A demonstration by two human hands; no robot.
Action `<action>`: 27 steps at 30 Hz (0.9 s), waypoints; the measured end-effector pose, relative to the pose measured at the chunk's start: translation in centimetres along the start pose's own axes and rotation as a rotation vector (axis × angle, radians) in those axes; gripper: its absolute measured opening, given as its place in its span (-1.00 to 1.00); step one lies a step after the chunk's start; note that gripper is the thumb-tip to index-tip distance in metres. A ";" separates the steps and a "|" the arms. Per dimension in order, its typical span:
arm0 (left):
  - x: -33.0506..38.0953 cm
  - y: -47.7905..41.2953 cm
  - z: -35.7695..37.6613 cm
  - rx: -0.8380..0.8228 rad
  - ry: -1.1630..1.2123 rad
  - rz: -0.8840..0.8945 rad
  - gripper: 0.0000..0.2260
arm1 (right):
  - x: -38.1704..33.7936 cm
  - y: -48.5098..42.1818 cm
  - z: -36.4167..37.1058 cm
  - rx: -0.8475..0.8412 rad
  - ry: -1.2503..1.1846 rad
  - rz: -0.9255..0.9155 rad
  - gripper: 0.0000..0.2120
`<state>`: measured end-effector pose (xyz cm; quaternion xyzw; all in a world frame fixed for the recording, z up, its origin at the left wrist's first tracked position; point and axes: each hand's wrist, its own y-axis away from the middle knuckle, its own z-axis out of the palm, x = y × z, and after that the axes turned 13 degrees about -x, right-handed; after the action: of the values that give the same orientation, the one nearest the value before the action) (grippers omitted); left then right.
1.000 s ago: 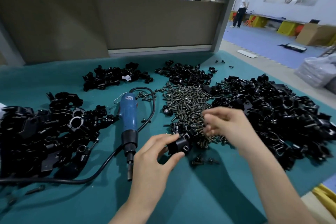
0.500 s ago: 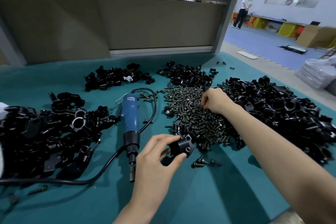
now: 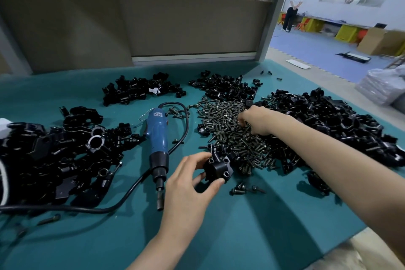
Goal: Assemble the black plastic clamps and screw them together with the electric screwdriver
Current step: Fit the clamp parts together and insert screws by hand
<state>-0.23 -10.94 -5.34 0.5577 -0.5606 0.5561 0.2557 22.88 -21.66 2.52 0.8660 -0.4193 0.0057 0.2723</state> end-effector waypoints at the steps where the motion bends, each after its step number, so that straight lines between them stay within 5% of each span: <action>1: 0.0 0.0 0.0 -0.002 -0.002 0.000 -0.55 | -0.1 0.0 0.2 0.007 0.014 0.007 -0.69; 27: 0.0 0.0 0.1 0.002 -0.066 0.039 -0.57 | 1.1 1.7 1.2 0.062 -0.380 0.043 -0.80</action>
<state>-0.24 -11.06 -5.34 0.5648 -0.5791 0.5429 0.2256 22.11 -23.83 2.54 0.8503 -0.4814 -0.1393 0.1610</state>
